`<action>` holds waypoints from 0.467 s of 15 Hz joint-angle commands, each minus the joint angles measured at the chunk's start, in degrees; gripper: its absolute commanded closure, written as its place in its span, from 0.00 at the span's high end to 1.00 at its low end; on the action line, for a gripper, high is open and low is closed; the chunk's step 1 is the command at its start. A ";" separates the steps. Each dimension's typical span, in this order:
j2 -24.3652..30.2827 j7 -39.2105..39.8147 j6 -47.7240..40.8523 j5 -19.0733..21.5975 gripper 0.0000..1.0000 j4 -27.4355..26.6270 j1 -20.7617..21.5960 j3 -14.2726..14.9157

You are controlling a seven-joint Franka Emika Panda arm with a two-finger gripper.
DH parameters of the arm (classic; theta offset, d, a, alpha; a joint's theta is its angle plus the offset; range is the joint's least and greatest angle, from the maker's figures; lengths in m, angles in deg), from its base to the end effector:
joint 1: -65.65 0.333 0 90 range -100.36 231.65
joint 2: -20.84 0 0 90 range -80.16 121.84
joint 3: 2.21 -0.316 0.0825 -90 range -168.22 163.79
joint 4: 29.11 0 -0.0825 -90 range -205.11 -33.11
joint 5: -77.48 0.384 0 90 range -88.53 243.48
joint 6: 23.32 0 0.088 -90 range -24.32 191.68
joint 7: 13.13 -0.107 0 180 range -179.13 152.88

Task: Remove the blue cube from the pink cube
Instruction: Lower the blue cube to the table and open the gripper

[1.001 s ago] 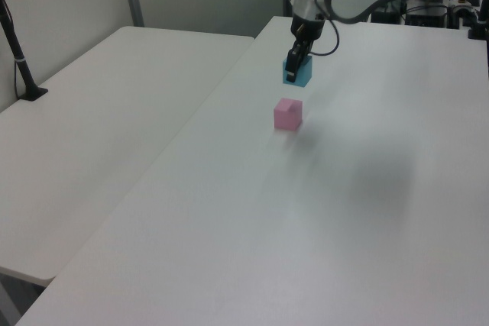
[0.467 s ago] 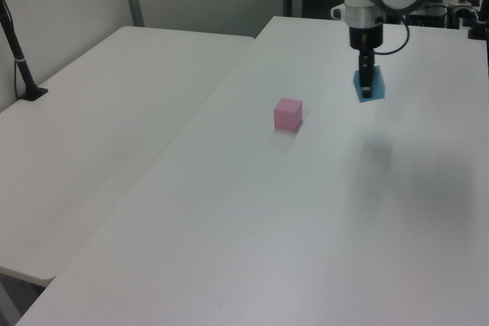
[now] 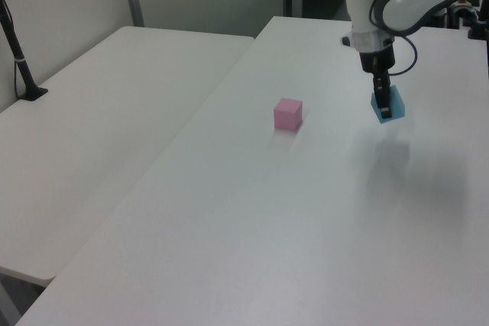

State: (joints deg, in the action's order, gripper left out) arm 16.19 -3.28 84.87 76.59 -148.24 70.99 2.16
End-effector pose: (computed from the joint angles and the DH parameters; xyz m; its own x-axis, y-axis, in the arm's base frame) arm 0.5288 0.0082 0.3698 0.9444 0.1904 -0.2679 0.1902 -0.9814 -0.0271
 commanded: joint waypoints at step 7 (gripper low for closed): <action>-3.96 1.85 2.99 0.09 0.77 -0.23 -0.07 0.20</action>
State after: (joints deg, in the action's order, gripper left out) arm 11.87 -2.99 86.75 76.59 -148.20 70.98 2.14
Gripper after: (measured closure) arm 0.396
